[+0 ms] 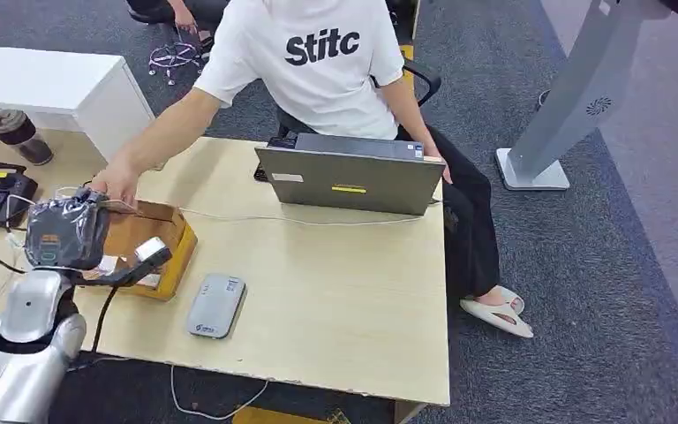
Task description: Pass the card to the sensor for recognition and then transmit it.
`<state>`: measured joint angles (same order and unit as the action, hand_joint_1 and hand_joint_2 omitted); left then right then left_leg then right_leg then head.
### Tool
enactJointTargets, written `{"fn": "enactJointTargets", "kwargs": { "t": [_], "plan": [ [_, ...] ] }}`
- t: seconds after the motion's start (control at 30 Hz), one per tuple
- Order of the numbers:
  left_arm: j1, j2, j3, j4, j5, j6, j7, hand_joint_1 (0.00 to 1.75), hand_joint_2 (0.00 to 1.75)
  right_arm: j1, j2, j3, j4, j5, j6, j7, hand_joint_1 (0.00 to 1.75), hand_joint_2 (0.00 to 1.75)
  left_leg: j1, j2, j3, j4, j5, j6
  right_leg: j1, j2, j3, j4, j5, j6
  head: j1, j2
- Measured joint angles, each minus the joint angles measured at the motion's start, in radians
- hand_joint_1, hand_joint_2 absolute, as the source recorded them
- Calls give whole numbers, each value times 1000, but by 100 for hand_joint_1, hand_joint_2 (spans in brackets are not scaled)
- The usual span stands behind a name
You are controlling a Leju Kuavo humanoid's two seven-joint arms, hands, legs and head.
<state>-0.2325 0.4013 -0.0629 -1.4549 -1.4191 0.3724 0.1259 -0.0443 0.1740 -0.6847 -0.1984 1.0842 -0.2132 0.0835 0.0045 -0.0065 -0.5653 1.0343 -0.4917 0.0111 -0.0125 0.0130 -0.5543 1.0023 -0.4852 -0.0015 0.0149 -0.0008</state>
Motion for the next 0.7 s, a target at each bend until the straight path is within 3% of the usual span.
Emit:
{"fn": "enactJointTargets", "kwargs": {
  "t": [0.3, 0.33, 0.37, 0.47, 0.5, 0.53, 0.7],
  "plan": [
    [-152, 43, 0, 27, -6, -29, 34, 175, 175, -1, 0, 0, 0, 27, -1, 3, 0, 175, 0, 0, 0, 0, 1, -1, 0, 1, 0, 1, 0, 0, 0, 0],
    [-163, 44, 0, 30, -6, -29, 34, 147, 175, -1, 0, 0, 0, 29, -2, 4, 0, 175, 0, 0, 0, 0, 0, -1, 0, 1, 0, 1, 0, 0, 0, 0],
    [-170, 44, 0, 32, -6, -29, 34, 0, 175, -1, 0, 0, 0, 29, -2, 4, 0, 175, 0, 0, 0, 0, 0, -1, 0, 1, 0, 0, 0, 0, 0, 0],
    [-179, 44, 0, 36, 3, 5, 41, 0, 175, -1, 0, 0, 0, 30, -2, 5, 0, 175, 0, 0, -1, 0, 0, -1, 0, 1, -1, 0, 0, 0, 0, 0],
    [-180, 42, 1, 37, 10, 25, 45, 0, 0, -1, 0, 0, 0, 33, -2, 6, 0, 175, 0, 0, -1, 0, 0, -1, 0, 1, -1, 0, 0, 0, 0, 0],
    [-181, 41, 3, 38, 20, 42, 46, 0, 175, -1, 0, 0, 0, 33, -2, 6, 0, 175, 0, 0, -1, 0, 0, -1, 0, 1, -1, 0, 0, 0, 0, 0],
    [-182, 24, 21, 39, 35, 136, 37, 0, 175, -1, 0, 0, 0, 35, -3, 11, 0, 175, 0, 0, -1, 0, 0, -1, 0, 0, -1, 0, 0, 0, 0, 0]
  ]
}}
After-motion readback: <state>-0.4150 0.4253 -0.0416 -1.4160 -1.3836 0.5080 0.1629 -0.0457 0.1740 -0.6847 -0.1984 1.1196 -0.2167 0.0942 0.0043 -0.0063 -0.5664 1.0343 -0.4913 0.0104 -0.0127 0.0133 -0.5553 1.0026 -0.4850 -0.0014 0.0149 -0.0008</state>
